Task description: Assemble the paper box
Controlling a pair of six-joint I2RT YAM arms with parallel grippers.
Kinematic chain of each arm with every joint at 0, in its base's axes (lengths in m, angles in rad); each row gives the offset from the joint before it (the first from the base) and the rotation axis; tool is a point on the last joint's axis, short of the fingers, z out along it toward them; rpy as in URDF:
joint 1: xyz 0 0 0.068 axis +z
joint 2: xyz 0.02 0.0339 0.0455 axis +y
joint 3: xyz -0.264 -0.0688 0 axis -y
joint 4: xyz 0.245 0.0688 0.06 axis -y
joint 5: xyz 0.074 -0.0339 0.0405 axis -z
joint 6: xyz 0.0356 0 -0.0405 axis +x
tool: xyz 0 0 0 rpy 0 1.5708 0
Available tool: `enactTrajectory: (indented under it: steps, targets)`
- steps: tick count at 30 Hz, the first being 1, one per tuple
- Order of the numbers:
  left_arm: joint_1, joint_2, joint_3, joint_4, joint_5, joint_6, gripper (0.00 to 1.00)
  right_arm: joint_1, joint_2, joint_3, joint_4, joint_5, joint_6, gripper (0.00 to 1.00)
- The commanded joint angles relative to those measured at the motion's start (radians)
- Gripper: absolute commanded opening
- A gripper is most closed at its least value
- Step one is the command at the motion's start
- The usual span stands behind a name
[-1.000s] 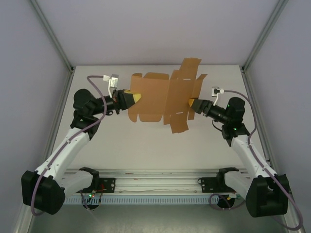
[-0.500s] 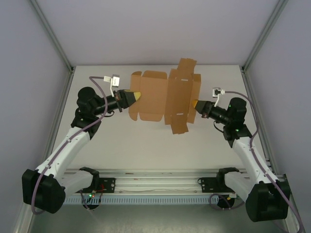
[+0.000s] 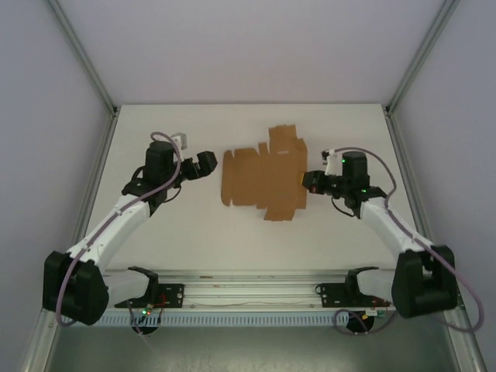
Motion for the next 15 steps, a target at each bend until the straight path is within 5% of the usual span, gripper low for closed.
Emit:
enactTrajectory:
  steps: [1, 7, 15]
  targets:
    - [-0.002, 0.041, 0.029, -0.134, -0.122, 0.055, 1.0, 0.029, 0.075, 0.078, -0.113, 0.205, -0.137, 0.0]
    - [-0.002, 0.064, 0.011, -0.022, 0.033, 0.05, 1.0, 0.113, 0.22, 0.256, -0.271, 0.443, -0.458, 0.0]
    - [-0.001, 0.121, 0.08, 0.048, 0.215, 0.036, 1.0, 0.354, 0.272, 0.343, -0.187, 0.736, -0.916, 0.0]
